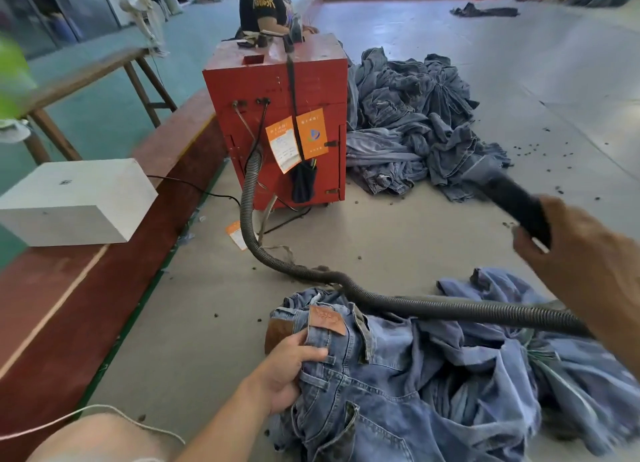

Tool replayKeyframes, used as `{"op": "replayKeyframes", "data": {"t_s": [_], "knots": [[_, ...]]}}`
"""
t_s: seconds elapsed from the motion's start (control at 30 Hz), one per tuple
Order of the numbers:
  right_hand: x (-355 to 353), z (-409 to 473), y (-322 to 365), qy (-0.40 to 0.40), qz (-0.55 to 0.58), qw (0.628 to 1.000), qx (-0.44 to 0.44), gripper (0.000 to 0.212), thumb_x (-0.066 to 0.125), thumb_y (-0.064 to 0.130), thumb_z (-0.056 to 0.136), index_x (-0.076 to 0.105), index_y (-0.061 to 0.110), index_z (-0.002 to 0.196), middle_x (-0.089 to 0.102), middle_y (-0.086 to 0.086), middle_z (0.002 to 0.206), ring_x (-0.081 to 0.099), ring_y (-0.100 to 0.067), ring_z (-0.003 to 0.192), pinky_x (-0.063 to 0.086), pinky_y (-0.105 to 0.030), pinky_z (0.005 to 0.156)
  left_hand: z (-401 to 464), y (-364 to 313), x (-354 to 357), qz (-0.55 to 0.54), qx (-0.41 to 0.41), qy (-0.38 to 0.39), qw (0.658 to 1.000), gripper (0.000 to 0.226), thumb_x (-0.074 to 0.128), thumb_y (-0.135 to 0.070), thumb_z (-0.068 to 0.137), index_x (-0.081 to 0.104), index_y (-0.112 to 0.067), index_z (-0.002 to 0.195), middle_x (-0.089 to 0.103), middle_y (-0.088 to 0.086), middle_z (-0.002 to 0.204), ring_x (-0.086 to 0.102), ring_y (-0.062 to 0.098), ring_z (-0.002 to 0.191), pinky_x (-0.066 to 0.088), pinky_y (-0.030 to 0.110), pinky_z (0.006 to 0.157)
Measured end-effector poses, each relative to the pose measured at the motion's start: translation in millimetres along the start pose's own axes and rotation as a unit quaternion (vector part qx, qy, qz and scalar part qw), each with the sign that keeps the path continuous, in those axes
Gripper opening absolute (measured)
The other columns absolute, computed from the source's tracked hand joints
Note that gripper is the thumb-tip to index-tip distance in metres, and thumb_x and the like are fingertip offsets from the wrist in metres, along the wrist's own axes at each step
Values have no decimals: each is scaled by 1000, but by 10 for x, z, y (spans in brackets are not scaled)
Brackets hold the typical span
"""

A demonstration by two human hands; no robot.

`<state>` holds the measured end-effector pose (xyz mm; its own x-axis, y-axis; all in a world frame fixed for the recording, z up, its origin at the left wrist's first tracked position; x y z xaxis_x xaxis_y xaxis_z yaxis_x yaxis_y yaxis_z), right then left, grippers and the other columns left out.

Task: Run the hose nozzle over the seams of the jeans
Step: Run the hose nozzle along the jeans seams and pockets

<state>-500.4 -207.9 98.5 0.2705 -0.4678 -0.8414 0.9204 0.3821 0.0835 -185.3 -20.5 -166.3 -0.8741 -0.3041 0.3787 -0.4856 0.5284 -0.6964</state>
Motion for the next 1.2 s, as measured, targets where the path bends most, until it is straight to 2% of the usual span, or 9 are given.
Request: {"op": "replayKeyframes", "data": {"t_s": [0.1, 0.2, 0.33, 0.47, 0.6, 0.73, 0.87, 1.0, 1.2], "knots": [[-3, -4, 82, -1, 19, 1000, -13, 41, 61, 39, 94, 50, 16, 127, 54, -4, 70, 47, -22, 43, 37, -22, 43, 10, 7, 21, 0, -6, 7, 1000, 41, 54, 15, 90, 64, -3, 126, 71, 31, 114, 72, 40, 90, 60, 51, 82], [393, -398, 426, 191, 69, 977, -68, 33, 64, 49, 89, 52, 34, 116, 54, 14, 68, 50, -3, 48, 39, -24, 41, 15, 30, 46, 15, -18, 22, 999, 49, 52, 19, 84, 61, -1, 128, 69, 33, 110, 71, 39, 85, 58, 48, 79], [860, -943, 816, 384, 52, 905, -174, 38, 49, 71, 92, 40, 49, 122, 58, 24, 101, 57, 0, 77, 46, -22, 65, 10, 80, 100, -14, -59, 48, 997, 49, 65, 0, 69, 69, 1, 118, 69, 26, 106, 71, 37, 82, 60, 44, 74], [906, -1038, 938, 398, 67, 897, -183, 37, 50, 70, 94, 37, 49, 121, 55, 24, 102, 54, 2, 78, 46, -23, 68, 59, 119, 92, -23, -80, 53, 995, 45, 67, -29, 87, 73, -1, 122, 70, 23, 116, 70, 35, 92, 56, 45, 86], [845, -971, 927, 383, 75, 908, -154, 44, 50, 72, 92, 30, 48, 123, 47, 29, 81, 48, 11, 64, 37, -17, 53, 121, 102, -8, -58, -75, 5, 995, 41, 54, -30, 102, 73, -1, 122, 73, 22, 116, 74, 34, 89, 61, 41, 76], [803, -895, 862, 387, 50, 910, -142, 44, 49, 73, 92, 31, 48, 123, 47, 28, 84, 51, 5, 68, 41, -19, 55, 56, 18, -39, -3, -65, 38, 997, 36, 63, -18, 98, 66, -7, 132, 66, 24, 131, 65, 42, 117, 50, 58, 106], [705, -773, 684, 363, 48, 926, -92, 37, 50, 73, 90, 35, 44, 109, 51, 22, 85, 53, 2, 66, 36, -18, 52, -10, 109, -66, 86, -101, 51, 990, 27, 56, -5, 102, 63, 2, 127, 67, 30, 124, 70, 37, 104, 53, 57, 101], [616, -765, 614, 346, 92, 933, -45, 33, 53, 71, 88, 38, 43, 98, 59, 10, 70, 60, -6, 55, 39, -19, 47, -24, 60, -27, -6, -73, 79, 994, 33, 46, -3, 104, 62, -2, 132, 67, 31, 120, 71, 39, 100, 60, 51, 84], [816, -1151, 1100, 494, 165, 845, -119, 32, 49, 77, 80, 48, 48, 95, 62, 28, 86, 62, 1, 68, 45, -19, 57, -96, -40, 262, -43, -17, 158, 986, 58, 40, 9, 89, 58, -7, 142, 60, 29, 132, 63, 40, 109, 56, 53, 92]]}}
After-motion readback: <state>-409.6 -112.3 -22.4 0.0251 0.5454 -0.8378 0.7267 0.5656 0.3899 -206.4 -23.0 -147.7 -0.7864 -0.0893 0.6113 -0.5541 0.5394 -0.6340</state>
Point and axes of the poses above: each hand's wrist, its own z-axis towards the middle knuckle, its own x-axis out of the palm, y = z × x, the point moved 9 cm from there along z, towards the middle knuckle
